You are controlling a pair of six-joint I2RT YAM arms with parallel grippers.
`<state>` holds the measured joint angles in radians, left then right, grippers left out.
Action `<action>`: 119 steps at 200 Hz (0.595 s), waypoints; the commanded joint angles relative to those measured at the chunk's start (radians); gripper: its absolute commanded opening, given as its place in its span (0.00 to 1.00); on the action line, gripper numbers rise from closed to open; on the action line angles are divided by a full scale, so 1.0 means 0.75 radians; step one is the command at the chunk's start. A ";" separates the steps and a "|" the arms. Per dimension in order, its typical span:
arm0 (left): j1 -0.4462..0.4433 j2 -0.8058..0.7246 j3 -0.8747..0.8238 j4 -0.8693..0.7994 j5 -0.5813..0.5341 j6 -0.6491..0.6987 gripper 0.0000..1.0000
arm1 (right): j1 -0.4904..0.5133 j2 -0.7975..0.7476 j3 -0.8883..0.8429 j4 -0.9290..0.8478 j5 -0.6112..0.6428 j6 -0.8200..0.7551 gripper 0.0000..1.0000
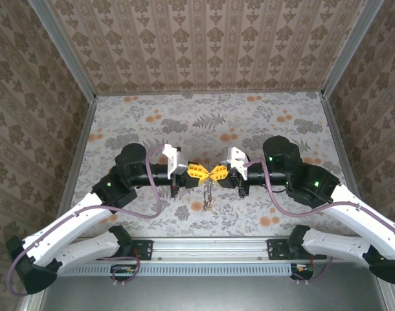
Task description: Put the keys on the keyring
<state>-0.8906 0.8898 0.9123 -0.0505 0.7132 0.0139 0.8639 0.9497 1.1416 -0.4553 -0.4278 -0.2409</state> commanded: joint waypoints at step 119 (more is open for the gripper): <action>-0.046 0.216 0.457 -0.803 -0.226 0.459 0.25 | -0.003 0.133 0.147 -0.171 0.039 -0.094 0.00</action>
<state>-0.9161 1.0504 1.2327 -0.6228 0.5339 0.3199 0.8639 1.0424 1.2186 -0.5873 -0.3740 -0.2932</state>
